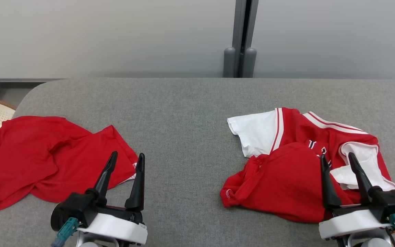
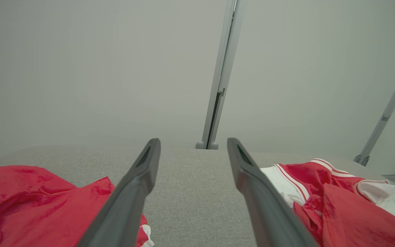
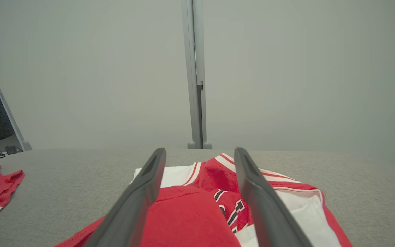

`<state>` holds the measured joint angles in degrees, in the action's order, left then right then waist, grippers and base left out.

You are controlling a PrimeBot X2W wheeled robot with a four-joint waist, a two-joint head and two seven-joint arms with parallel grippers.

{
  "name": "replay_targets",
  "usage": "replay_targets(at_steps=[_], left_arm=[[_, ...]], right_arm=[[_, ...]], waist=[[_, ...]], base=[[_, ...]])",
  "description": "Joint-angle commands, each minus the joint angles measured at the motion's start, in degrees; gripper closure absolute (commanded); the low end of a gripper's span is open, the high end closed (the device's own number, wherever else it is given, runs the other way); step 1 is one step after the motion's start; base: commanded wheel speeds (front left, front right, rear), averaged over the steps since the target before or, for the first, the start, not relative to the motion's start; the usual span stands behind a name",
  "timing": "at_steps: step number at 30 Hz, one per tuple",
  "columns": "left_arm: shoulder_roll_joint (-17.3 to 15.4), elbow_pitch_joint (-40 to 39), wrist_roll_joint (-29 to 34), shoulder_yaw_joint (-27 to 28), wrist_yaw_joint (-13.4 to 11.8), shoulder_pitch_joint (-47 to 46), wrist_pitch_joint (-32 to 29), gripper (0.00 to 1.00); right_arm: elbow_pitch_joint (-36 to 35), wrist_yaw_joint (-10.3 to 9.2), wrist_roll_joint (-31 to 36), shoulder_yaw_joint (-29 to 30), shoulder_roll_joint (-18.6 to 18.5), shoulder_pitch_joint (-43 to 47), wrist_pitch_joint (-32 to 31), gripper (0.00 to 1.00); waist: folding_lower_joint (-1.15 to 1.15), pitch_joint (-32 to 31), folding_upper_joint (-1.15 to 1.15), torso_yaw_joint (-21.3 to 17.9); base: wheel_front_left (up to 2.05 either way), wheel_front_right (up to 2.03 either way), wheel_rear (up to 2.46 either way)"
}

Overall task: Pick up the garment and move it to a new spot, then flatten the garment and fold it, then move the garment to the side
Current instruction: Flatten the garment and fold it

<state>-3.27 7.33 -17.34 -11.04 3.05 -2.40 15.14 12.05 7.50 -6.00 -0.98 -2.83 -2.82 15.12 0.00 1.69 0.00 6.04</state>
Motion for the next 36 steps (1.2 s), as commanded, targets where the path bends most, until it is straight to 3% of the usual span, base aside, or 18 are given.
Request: replay_targets(at_steps=[1,7,17,18,19,28,36], left_arm=[[-0.15,0.3,0.52,0.22,0.4,-0.98,0.01,0.0],[0.28,1.51,0.79,-0.92,1.32,-2.55,0.01,0.0],[0.29,2.04,-1.64,-3.73,0.14,-5.34,0.01,0.0],[0.3,2.09,-1.76,-3.81,0.04,-5.42,0.01,0.0],[0.3,2.14,-1.88,-3.8,-0.01,-5.45,0.02,0.0],[0.29,2.88,-2.78,-3.42,-0.33,-5.44,0.01,0.0],[0.29,2.52,-2.85,-2.61,-1.52,-4.87,0.01,0.0]], right_arm=[[1.09,-0.02,0.71,0.04,-0.14,-1.25,0.06,0.0],[8.59,-0.02,2.34,2.7,-0.12,-6.82,-3.06,0.0],[18.24,-0.02,0.35,4.05,-1.49,-13.03,-8.75,0.0],[18.62,-0.02,-0.14,3.38,-1.76,-13.27,-8.87,0.53],[18.85,-0.02,-0.52,2.59,-2.04,-13.47,-8.52,1.0],[17.05,-0.02,-2.85,-2.92,-3.11,-14.34,-2.57,1.0],[8.67,-0.02,-2.98,-9.07,-2.35,-14.87,0.0,1.0]], waist=[[0.0,1.04,0.0,0.61],[0.0,5.17,0.0,2.52],[0.0,8.94,0.0,5.42],[0.0,8.99,0.0,5.51],[0.0,9.0,0.0,5.55],[0.0,7.47,0.0,4.64],[0.0,4.91,0.0,4.77]], base=[[0.0,0.0,0.0],[0.0,0.0,0.0],[0.0,0.0,0.0],[0.0,0.0,0.0],[0.0,0.0,0.0],[0.0,0.0,0.0],[0.0,0.0,0.0]])
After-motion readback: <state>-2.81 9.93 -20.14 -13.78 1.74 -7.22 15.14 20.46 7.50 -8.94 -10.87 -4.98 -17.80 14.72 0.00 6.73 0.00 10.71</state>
